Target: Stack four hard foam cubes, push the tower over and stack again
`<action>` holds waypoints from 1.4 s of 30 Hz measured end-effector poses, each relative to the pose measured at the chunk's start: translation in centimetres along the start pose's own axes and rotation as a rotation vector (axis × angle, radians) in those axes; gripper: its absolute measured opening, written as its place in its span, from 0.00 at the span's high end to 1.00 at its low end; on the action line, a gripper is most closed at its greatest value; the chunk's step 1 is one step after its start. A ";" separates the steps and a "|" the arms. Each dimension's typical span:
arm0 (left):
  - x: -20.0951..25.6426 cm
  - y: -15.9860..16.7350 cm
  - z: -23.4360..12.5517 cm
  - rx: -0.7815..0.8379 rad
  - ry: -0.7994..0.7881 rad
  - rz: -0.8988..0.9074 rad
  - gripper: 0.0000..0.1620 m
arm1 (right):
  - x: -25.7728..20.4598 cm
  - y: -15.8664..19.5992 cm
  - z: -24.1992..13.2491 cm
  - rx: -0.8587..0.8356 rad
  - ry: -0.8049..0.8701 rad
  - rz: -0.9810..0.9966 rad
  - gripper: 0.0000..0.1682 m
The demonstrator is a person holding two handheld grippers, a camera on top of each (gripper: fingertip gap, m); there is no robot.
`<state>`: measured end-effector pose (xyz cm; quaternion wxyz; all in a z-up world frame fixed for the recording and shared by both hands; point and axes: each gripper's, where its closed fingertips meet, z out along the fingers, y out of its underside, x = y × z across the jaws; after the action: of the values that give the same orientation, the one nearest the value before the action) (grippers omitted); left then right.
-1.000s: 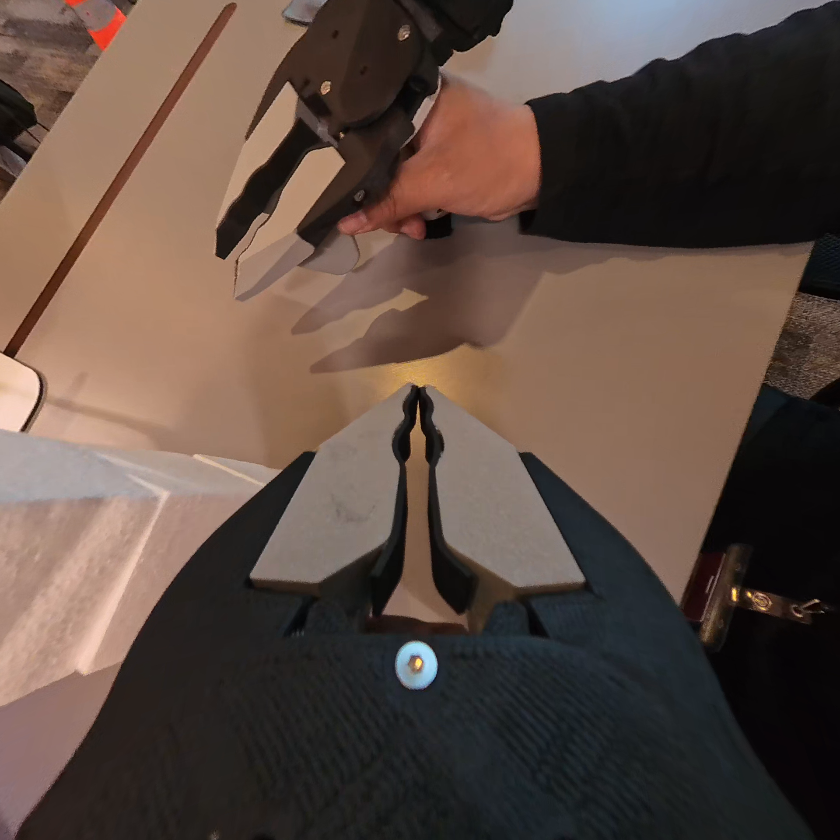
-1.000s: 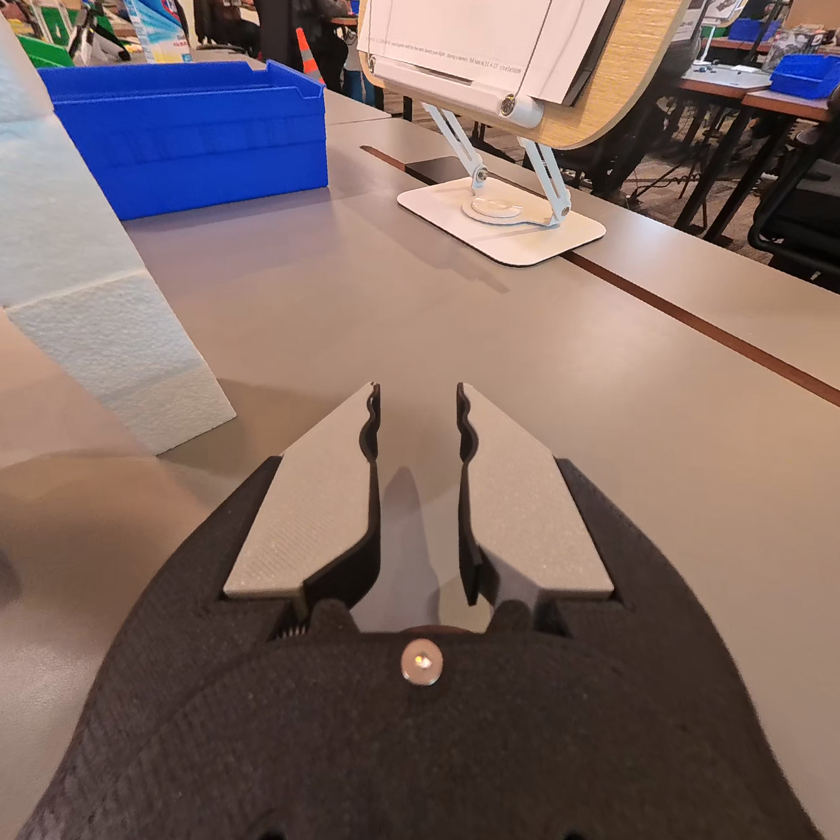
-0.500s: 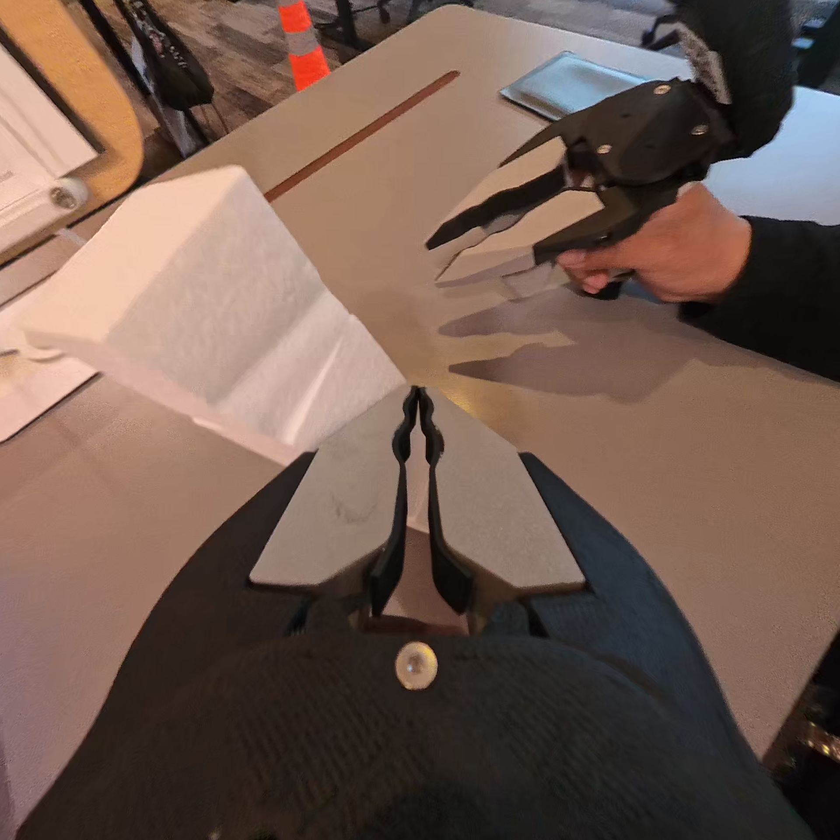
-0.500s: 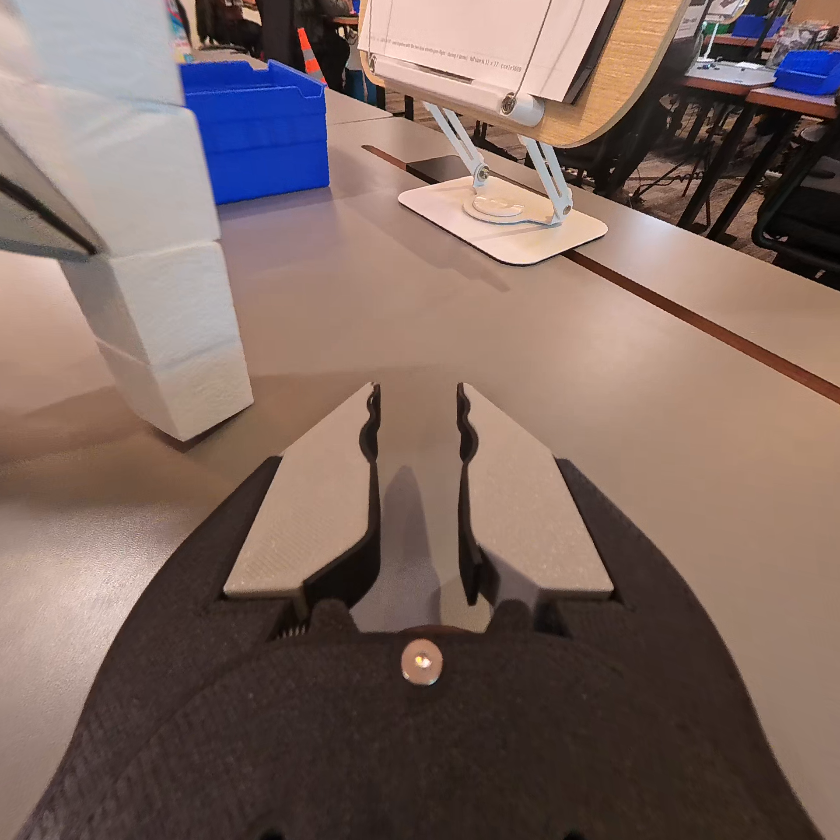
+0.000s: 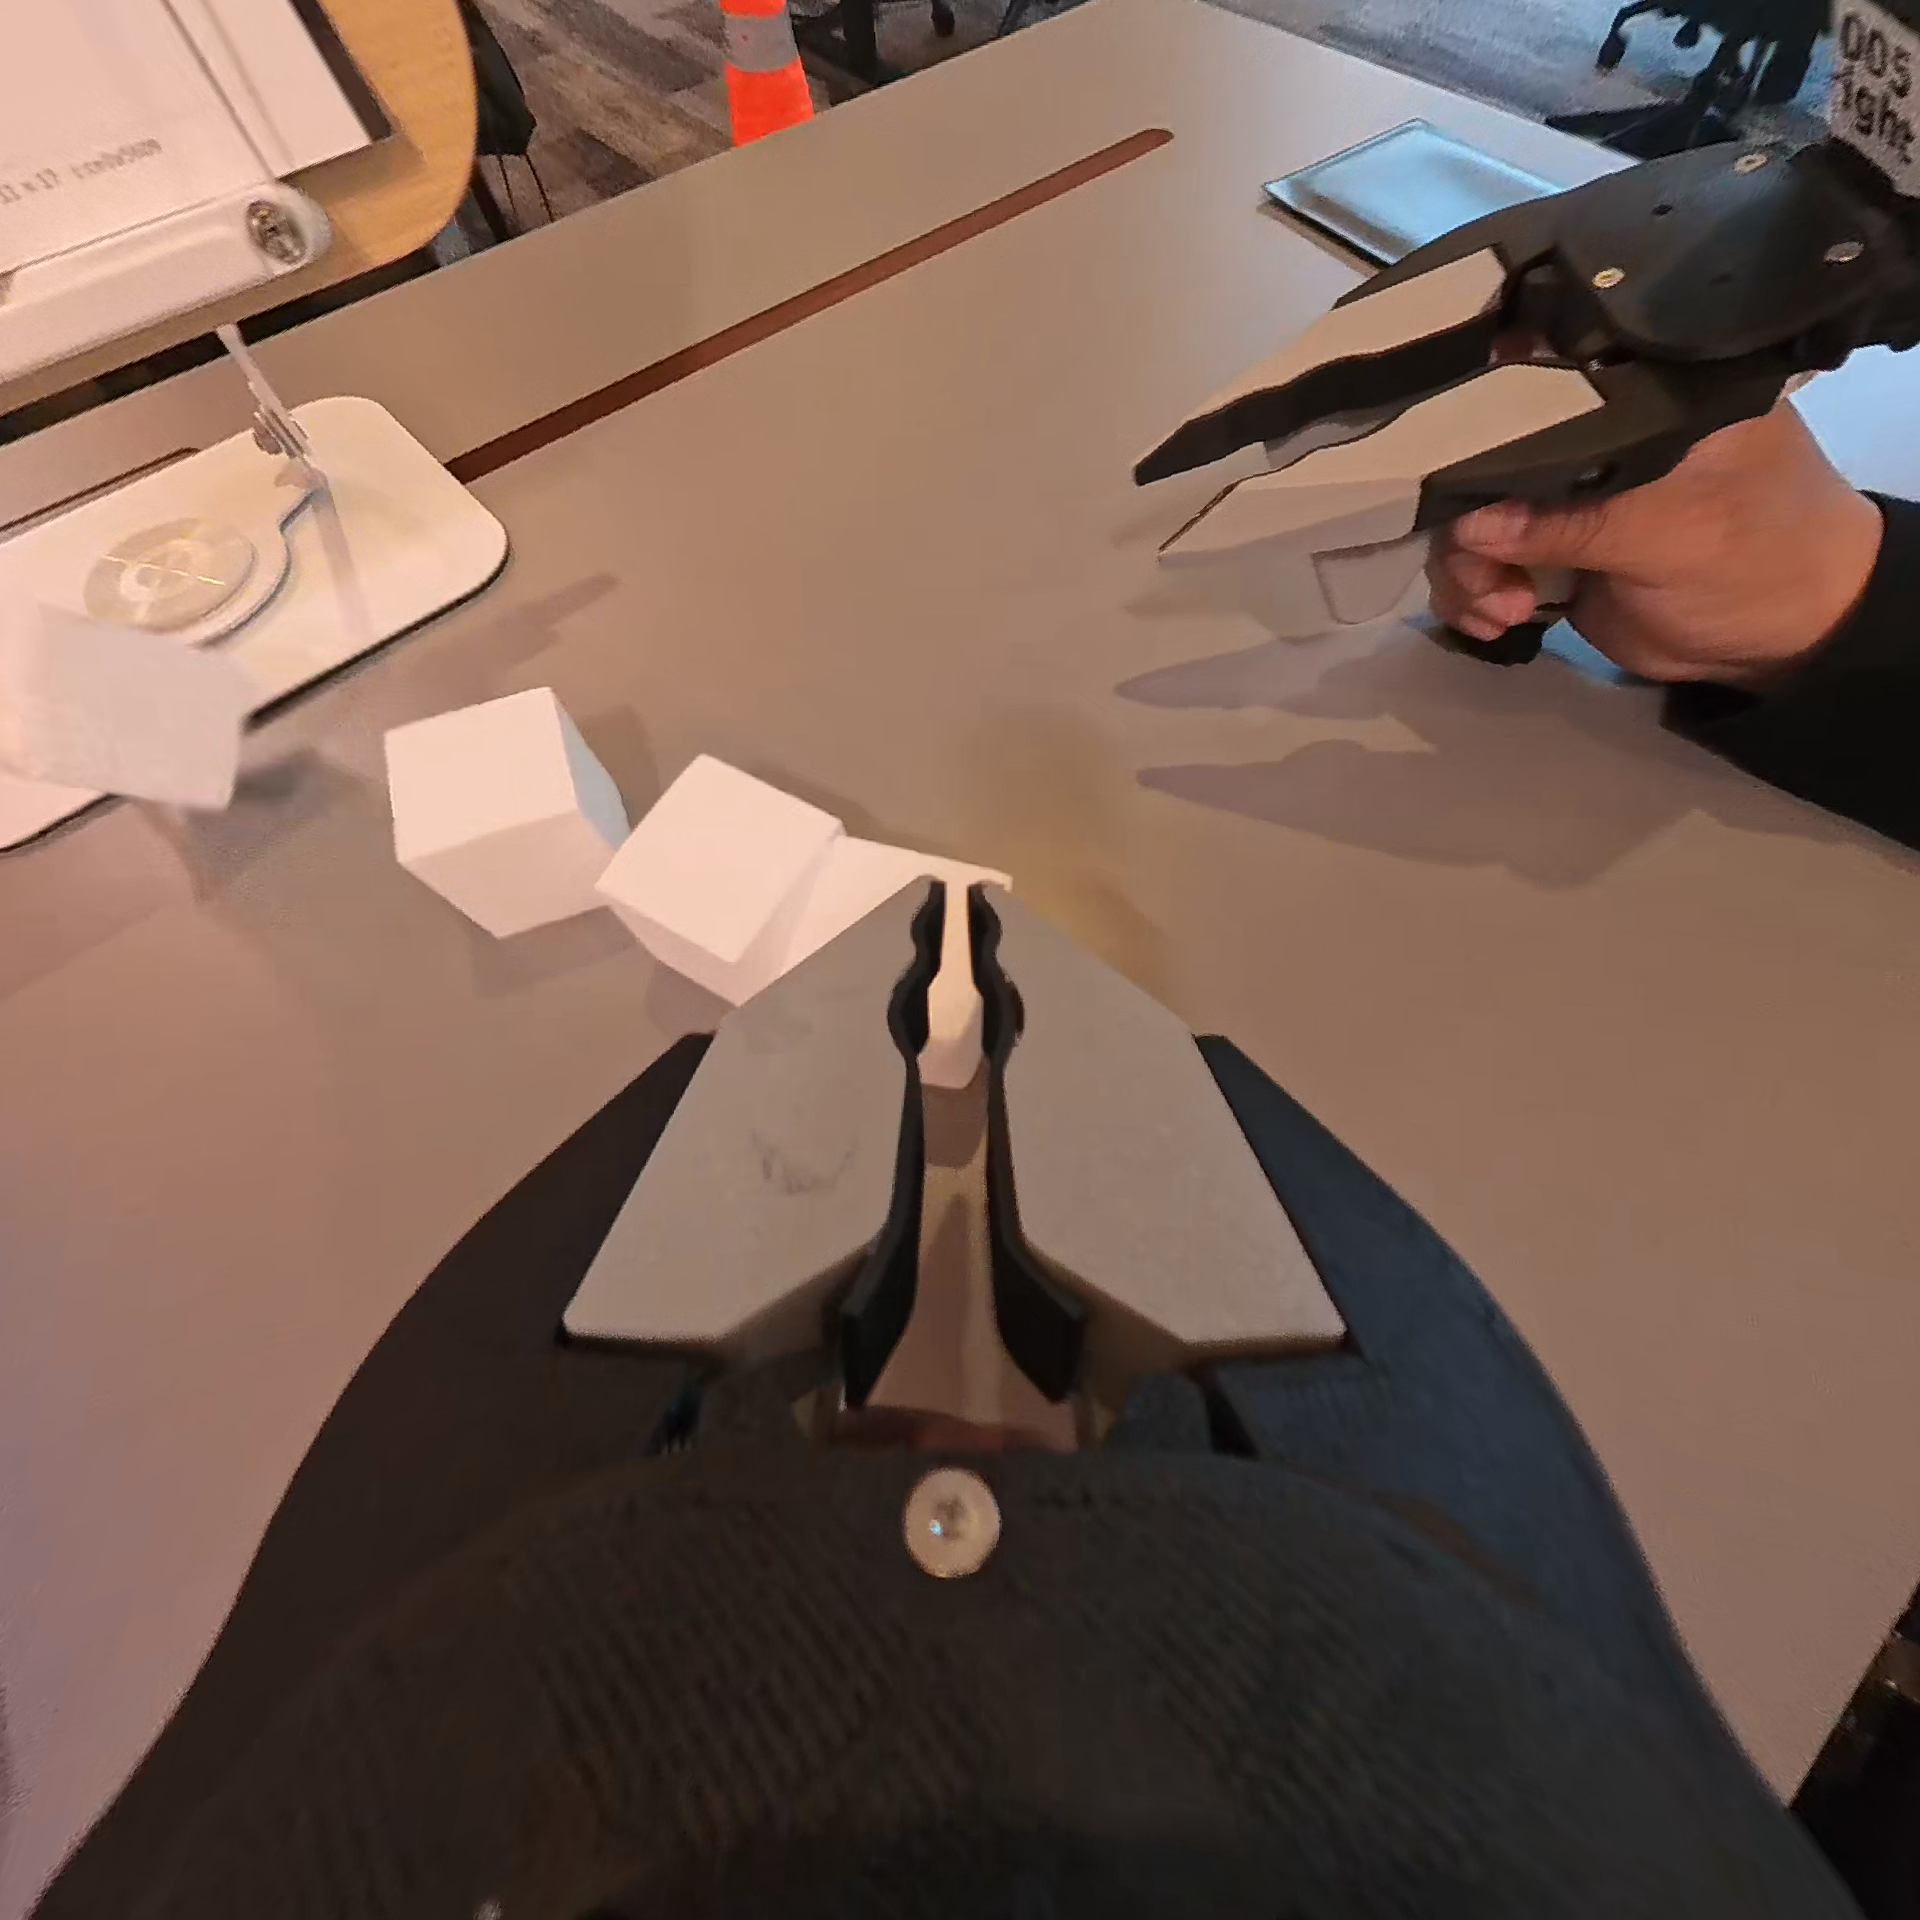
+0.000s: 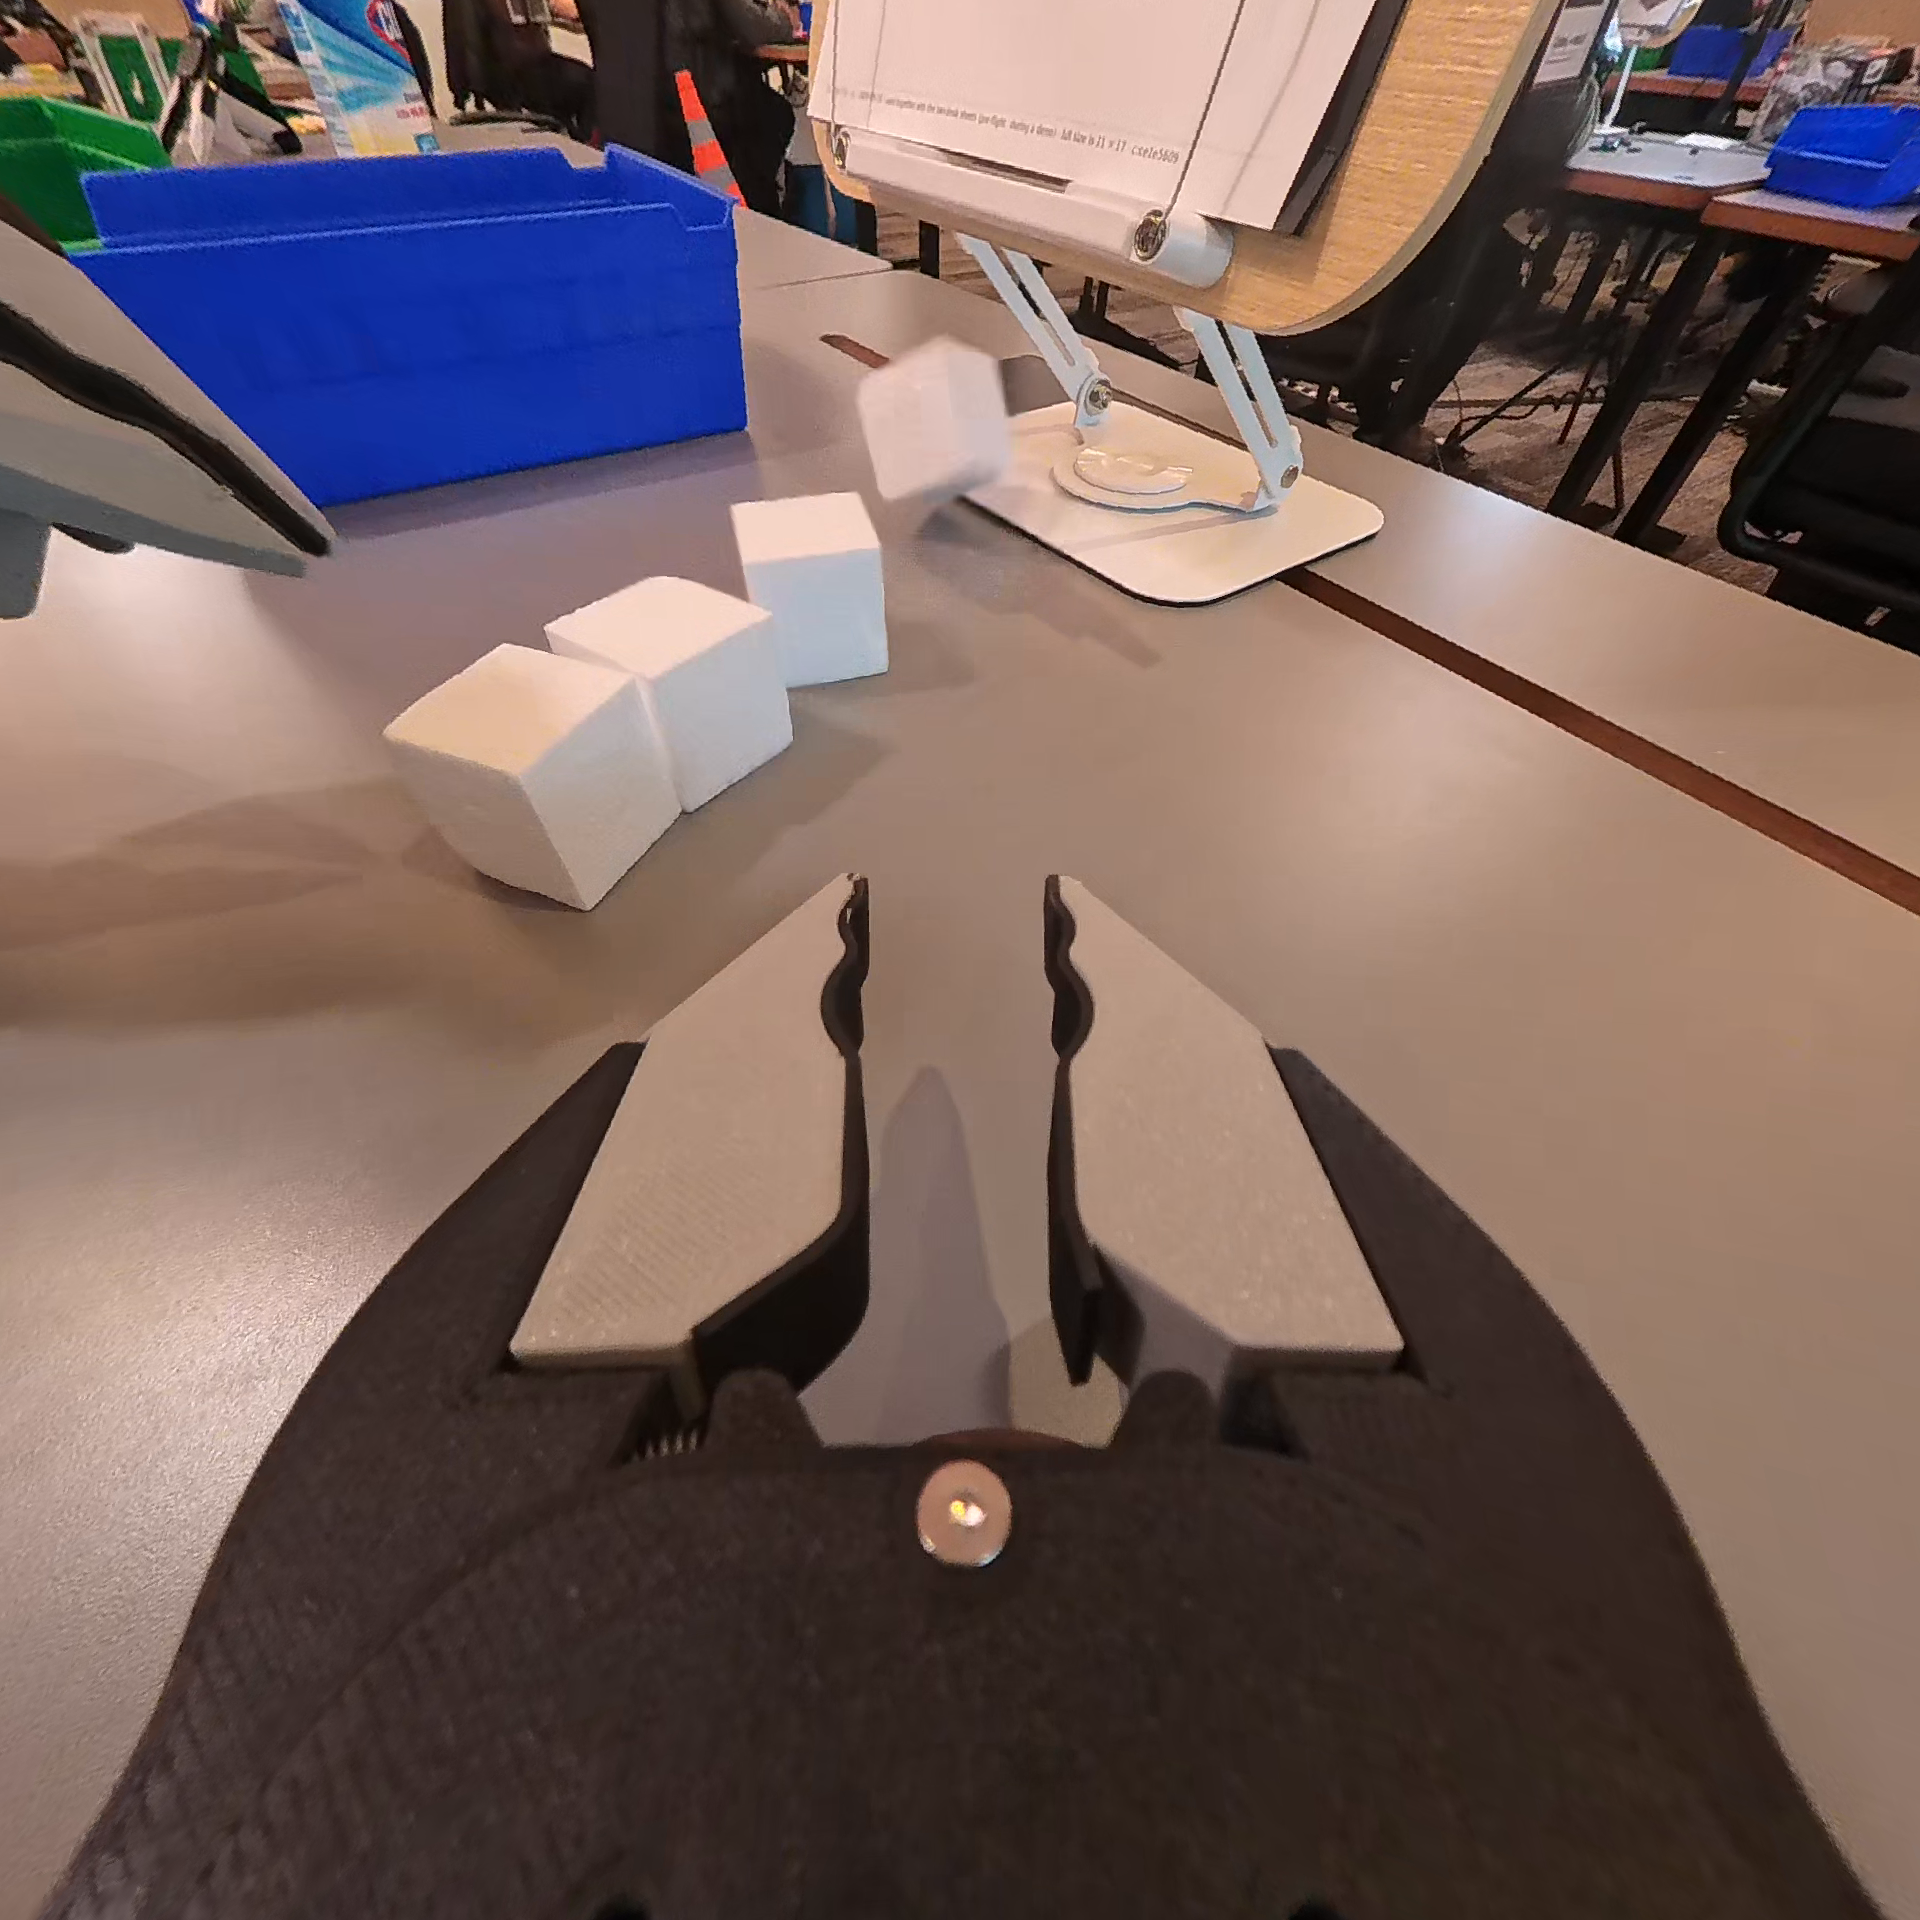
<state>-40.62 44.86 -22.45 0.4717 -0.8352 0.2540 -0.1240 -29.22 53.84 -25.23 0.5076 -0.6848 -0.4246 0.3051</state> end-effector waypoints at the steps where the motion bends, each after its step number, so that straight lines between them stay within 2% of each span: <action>1: -0.3 0.1 -0.2 0.004 -0.002 -0.005 0.99 | 0.0 0.0 0.0 0.000 0.000 0.000 0.81; 10: -4.7 1.1 -2.9 0.061 -0.079 -0.093 0.96 | 0.0 0.0 0.0 -0.001 0.000 0.003 0.81; 12: -5.9 1.2 -3.4 0.076 -0.106 -0.115 0.93 | 0.0 0.0 0.0 -0.001 0.001 0.003 0.81; 15: -8.3 1.0 -3.6 0.092 -0.150 -0.145 0.81 | 0.1 0.0 0.0 -0.002 0.003 0.003 0.81; 18: -11.3 0.5 -2.8 0.118 -0.190 -0.185 0.75 | 0.1 0.0 0.0 0.002 0.004 0.000 0.81; 20: -13.8 0.6 -1.7 0.134 -0.234 -0.219 0.74 | 0.0 -0.1 -0.1 0.005 0.005 -0.002 0.81; 23: -17.3 2.1 0.8 0.103 -0.273 -0.310 0.71 | 0.0 -0.1 -0.2 0.007 0.002 -0.005 0.81; 26: -19.5 3.7 2.8 0.105 -0.305 -0.347 0.72 | -0.3 0.0 -0.2 0.005 -0.011 -0.017 0.81; 28: -19.7 4.5 3.7 0.105 -0.287 -0.361 0.77 | -0.5 0.1 0.0 -0.005 -0.020 -0.026 0.81; 29: -19.5 4.4 4.0 0.097 -0.262 -0.357 0.74 | -0.7 0.2 0.1 -0.014 -0.027 -0.031 0.81; 33: -19.7 4.5 3.6 0.086 -0.294 -0.276 0.75 | -1.2 0.6 0.4 -0.041 -0.044 -0.058 0.81; 42: -19.0 4.5 4.0 0.092 -0.240 -0.310 0.73 | -0.8 0.6 0.0 -0.034 -0.015 -0.051 0.80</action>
<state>-56.18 56.09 -27.75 0.5113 -0.8508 0.0582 -0.1061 -29.48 53.05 -25.79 0.5005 -0.6800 -0.4507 0.2899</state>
